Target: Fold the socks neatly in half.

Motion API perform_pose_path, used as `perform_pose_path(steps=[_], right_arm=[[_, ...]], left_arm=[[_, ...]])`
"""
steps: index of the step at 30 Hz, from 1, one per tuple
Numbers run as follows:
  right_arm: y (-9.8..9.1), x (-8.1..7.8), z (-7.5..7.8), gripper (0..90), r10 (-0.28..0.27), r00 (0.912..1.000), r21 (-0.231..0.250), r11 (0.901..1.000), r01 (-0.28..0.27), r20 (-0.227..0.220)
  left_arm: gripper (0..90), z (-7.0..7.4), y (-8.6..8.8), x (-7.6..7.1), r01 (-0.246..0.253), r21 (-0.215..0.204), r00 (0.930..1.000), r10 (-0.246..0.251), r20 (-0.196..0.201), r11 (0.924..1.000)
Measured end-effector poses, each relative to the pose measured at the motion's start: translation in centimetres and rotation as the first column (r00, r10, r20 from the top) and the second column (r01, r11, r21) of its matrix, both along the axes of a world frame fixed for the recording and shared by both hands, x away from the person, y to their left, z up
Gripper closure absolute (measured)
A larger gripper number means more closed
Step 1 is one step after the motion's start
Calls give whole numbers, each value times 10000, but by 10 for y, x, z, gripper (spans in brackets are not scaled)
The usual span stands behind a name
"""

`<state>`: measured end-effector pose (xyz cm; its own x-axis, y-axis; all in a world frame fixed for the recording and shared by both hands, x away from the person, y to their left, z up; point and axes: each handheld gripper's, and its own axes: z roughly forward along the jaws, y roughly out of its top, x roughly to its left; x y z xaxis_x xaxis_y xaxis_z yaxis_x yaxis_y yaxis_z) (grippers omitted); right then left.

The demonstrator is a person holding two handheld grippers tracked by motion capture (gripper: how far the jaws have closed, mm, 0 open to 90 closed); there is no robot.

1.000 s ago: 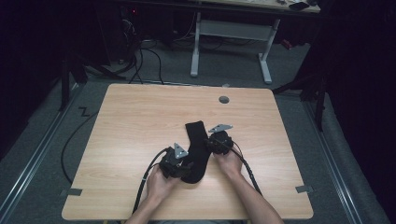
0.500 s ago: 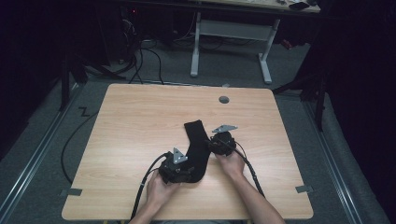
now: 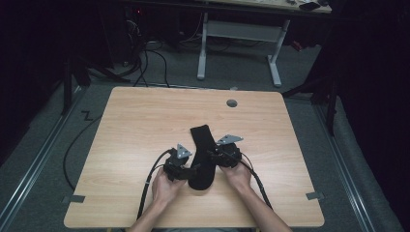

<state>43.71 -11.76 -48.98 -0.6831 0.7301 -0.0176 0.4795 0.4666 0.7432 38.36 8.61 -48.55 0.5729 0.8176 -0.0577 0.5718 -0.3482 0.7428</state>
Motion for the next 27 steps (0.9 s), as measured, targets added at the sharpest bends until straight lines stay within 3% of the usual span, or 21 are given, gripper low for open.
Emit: perform_pose_path(steps=[1,5,7,11,14,19,21,27], right_arm=[[4,-6,3,553,37,9996,-118,9999,-34,266],[10,-16,8,545,285,9984,-49,9996,-283,485],[19,-23,5,537,723,9967,-293,9970,-712,362],[21,-26,-3,532,869,9962,-329,9957,-867,54],[20,-29,-11,524,1087,9941,-383,9933,-1087,-13],[10,-40,-12,523,1509,9886,-238,9883,-1508,15],[6,-46,-13,524,1660,9861,-249,9858,-1658,43],[-2,-59,-14,539,1966,9804,-242,9803,-1962,146]], left_arm=[[397,3,4,7,-259,40,9997,259,-22,9997],[381,6,8,17,-576,73,9983,576,-97,9983],[380,7,10,24,-780,128,9969,781,-125,9969],[379,11,11,38,-940,35,9954,940,-202,9956],[379,12,11,44,-1088,-53,9941,1087,-25,9941],[390,13,8,54,-1069,297,9942,1072,-99,9938],[401,13,8,56,-1245,101,9922,1245,17,9922],[408,1,9,68,-1483,-184,9885,1477,-338,9888]])
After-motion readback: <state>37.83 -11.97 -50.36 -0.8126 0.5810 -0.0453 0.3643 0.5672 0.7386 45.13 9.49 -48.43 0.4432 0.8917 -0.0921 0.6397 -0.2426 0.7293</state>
